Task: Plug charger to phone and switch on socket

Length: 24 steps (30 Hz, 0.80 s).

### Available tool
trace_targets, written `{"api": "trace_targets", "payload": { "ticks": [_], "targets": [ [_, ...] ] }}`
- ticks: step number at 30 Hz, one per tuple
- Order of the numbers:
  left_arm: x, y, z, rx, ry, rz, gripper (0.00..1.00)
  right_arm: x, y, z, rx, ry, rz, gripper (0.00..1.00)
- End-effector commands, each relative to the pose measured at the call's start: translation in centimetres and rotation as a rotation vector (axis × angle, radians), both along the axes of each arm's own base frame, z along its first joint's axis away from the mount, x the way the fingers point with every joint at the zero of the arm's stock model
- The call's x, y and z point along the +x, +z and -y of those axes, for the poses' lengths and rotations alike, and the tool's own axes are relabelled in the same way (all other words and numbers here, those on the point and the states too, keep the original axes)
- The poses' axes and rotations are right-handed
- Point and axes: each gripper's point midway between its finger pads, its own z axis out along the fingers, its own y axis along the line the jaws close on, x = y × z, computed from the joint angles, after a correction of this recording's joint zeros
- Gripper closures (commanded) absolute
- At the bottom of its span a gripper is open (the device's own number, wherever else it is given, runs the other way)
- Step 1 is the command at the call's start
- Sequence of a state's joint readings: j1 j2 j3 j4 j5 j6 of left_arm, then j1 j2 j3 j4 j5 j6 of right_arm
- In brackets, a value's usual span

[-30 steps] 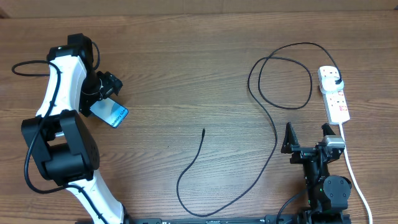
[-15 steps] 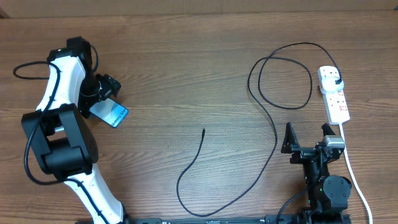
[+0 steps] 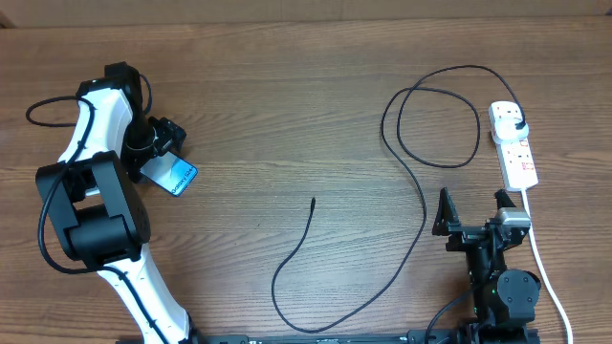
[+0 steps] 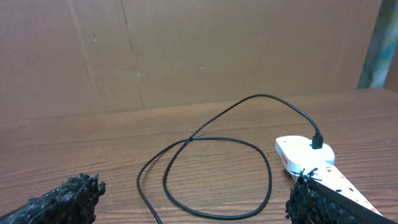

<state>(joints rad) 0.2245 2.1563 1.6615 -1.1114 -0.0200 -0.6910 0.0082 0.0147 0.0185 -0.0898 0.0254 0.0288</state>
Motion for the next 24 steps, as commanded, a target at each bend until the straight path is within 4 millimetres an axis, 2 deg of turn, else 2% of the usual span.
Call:
{"api": "trace_targets", "payload": {
  "ticks": [1,12,18,24],
  "targets": [
    [0.13,-0.67,0.08,-0.019,0.038,0.001,0.0,-0.01,-0.1,-0.21,-0.003,0.01,0.008,0.0],
    [-0.03,-0.67,0.04,-0.017,0.037,-0.005,0.0,-0.01,-0.1,-0.21,-0.003,0.01,0.008,0.0],
    [0.82,-0.68,-0.08,-0.015,0.039,0.029,0.0,-0.01,-0.1,-0.21,-0.003,0.01,0.008,0.0],
    [0.79,-0.68,-0.32,-0.001,0.043,0.028,0.0,-0.01,-0.1,-0.21,-0.003,0.01,0.008,0.0]
  ]
}}
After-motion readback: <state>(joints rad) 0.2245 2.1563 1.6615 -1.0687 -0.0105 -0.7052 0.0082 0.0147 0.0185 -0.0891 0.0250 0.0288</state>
